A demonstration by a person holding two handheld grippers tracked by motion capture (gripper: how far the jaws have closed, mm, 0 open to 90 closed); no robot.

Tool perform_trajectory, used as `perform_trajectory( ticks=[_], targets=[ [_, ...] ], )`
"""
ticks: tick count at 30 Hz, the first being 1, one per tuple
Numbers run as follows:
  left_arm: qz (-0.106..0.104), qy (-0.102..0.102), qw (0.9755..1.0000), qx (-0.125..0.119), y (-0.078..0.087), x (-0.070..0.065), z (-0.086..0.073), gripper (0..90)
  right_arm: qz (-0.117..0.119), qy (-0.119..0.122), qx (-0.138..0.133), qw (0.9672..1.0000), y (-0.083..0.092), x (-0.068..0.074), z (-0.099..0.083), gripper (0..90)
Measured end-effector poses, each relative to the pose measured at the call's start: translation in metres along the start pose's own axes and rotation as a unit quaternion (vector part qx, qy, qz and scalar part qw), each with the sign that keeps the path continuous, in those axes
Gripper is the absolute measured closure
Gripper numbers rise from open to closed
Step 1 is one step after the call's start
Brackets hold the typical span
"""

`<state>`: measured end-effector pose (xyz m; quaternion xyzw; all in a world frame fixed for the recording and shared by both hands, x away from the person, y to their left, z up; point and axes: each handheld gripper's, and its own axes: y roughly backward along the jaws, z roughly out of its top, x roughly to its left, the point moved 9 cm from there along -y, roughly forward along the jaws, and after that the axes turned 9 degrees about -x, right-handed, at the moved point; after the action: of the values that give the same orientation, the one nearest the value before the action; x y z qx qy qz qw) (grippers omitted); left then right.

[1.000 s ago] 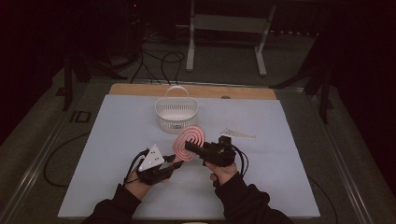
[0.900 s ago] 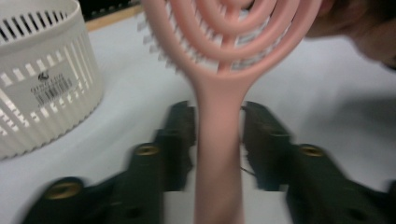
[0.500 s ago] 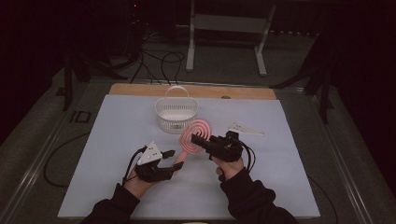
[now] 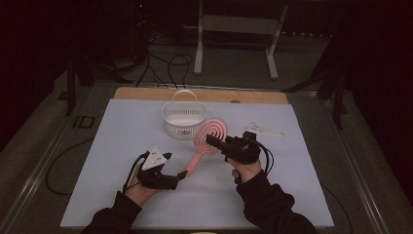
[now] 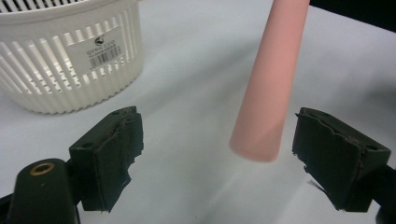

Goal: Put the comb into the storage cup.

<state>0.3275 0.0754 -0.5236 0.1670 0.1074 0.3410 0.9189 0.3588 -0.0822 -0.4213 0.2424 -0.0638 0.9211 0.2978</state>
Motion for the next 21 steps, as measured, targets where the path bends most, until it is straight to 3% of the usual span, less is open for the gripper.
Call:
perform_trajectory(
  ticks=[6,10,21],
  targets=[
    [-0.018,0.005,0.9997,0.014,0.005,0.001,-0.004,7.0,-0.011,0.023,-0.006,0.9997,0.002,-0.004,0.01,64.7],
    [-0.009,0.0,0.9997,0.021,0.008,0.002,-0.008,1.6,-0.019,0.042,-0.011,0.9989,0.002,-0.005,0.018,64.7],
    [-0.04,0.003,0.9987,0.03,0.018,-0.002,-0.019,0.5,-0.042,0.102,-0.026,0.9936,0.001,-0.007,0.039,64.7]
  ],
)
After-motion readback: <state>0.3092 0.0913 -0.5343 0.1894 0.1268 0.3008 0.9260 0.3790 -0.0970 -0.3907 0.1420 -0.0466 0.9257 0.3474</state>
